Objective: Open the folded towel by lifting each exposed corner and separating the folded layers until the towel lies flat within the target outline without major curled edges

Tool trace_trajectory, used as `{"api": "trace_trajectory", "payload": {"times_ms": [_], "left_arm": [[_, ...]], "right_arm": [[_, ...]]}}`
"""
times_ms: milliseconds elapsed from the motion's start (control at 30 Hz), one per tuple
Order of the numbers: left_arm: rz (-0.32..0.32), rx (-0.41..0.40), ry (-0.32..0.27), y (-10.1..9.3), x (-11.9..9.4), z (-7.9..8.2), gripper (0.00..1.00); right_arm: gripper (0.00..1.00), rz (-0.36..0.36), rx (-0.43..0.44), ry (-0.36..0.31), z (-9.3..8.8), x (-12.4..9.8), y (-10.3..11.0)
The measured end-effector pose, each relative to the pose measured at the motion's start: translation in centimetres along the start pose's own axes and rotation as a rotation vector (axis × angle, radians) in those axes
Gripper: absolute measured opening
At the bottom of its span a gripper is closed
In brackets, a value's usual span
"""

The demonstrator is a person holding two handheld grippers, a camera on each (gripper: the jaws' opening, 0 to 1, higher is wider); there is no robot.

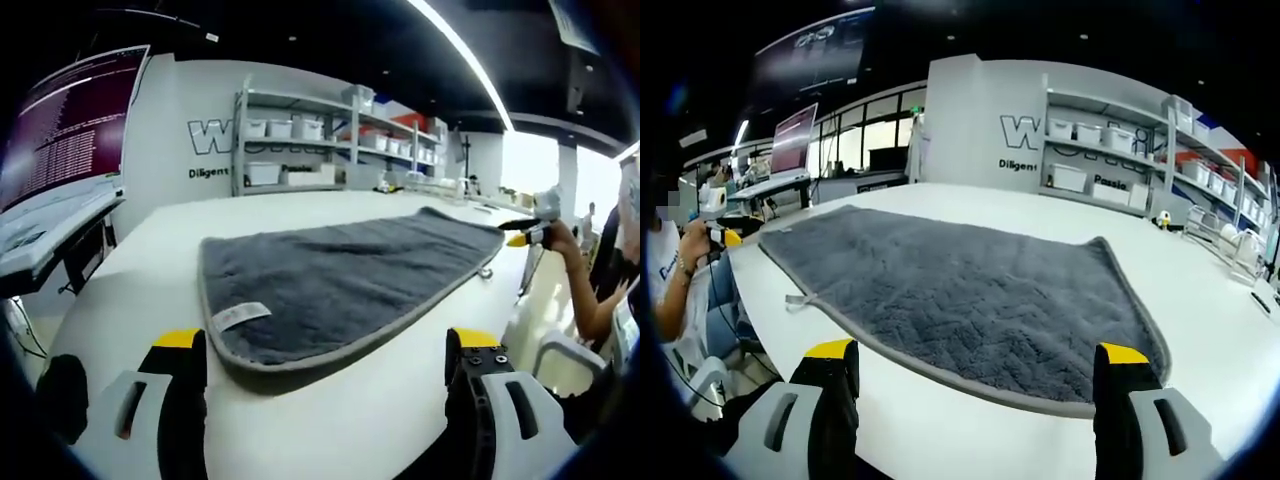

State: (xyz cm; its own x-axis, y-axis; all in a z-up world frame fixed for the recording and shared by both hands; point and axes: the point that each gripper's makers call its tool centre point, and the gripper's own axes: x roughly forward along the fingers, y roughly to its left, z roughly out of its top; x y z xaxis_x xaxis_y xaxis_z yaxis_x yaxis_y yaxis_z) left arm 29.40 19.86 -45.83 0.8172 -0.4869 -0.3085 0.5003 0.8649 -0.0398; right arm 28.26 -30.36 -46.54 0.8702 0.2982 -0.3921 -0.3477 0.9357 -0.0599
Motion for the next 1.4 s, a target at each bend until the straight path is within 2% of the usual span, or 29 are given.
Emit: {"api": "trace_trajectory", "payload": {"times_ms": [1400], "left_arm": [[-0.028, -0.001, -0.011, -0.57, 0.3, 0.51, 0.97]], "right_arm": [[0.99, 0.003, -0.013, -0.008, 0.81, 0.0, 0.26]]}}
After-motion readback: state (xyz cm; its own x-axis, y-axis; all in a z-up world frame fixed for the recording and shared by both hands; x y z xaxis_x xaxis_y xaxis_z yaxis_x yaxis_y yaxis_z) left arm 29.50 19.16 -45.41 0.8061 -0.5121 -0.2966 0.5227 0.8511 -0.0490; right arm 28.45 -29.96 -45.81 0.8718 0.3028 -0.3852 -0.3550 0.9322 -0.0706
